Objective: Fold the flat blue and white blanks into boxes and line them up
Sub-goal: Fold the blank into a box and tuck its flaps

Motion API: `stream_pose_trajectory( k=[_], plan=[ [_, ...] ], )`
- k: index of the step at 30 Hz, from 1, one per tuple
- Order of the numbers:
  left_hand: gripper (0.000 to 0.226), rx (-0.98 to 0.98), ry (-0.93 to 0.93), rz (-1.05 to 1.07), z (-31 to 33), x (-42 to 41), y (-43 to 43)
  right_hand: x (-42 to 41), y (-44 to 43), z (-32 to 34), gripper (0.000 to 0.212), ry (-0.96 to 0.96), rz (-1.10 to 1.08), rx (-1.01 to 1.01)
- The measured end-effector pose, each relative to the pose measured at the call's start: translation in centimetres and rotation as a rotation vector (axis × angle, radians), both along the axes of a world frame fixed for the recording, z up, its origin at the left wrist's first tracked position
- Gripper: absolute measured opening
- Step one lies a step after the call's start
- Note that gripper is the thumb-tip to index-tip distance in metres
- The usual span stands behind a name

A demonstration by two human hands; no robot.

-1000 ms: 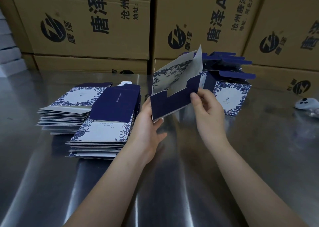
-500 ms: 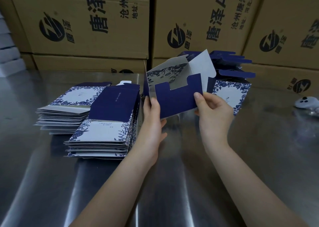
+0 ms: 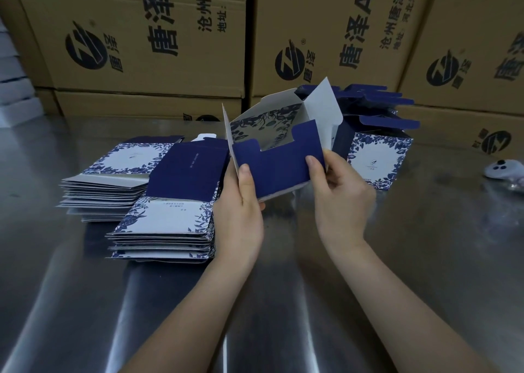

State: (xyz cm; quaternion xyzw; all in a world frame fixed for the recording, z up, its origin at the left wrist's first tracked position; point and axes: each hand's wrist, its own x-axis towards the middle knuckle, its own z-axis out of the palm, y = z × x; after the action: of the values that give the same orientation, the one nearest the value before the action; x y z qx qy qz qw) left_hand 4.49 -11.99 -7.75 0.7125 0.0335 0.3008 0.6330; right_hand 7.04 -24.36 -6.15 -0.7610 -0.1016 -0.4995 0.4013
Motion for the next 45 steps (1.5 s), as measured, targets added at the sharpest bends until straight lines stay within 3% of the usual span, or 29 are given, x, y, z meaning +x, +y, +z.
stream_pose_trajectory(
  k=[3,8,20,32,37,45],
  plan=[
    [0.058,0.036,0.0,0.019,0.0,0.0,0.0,-0.1,0.0,0.0,0.028,-0.04,-0.039,-0.08],
    [0.045,0.103,0.002,0.05,0.0,0.2,0.3,0.0,0.1,0.0,0.036,-0.094,-0.072,-0.159],
    [0.045,0.154,0.056,0.058,0.0,0.3,0.6,0.6,-0.1,-0.4,0.037,-0.128,-0.06,-0.154],
    [0.087,0.633,0.0,0.049,0.6,-1.2,-0.2,0.9,-0.9,0.2,0.06,-0.12,0.037,-0.307],
    [0.092,0.735,0.021,-0.003,0.9,-1.4,-0.1,0.9,-0.9,0.5,0.055,-0.107,0.05,-0.309],
    [0.086,0.73,-0.005,-0.049,1.2,-1.6,0.1,0.4,-0.7,0.8,0.053,-0.053,0.133,-0.286]
  ],
)
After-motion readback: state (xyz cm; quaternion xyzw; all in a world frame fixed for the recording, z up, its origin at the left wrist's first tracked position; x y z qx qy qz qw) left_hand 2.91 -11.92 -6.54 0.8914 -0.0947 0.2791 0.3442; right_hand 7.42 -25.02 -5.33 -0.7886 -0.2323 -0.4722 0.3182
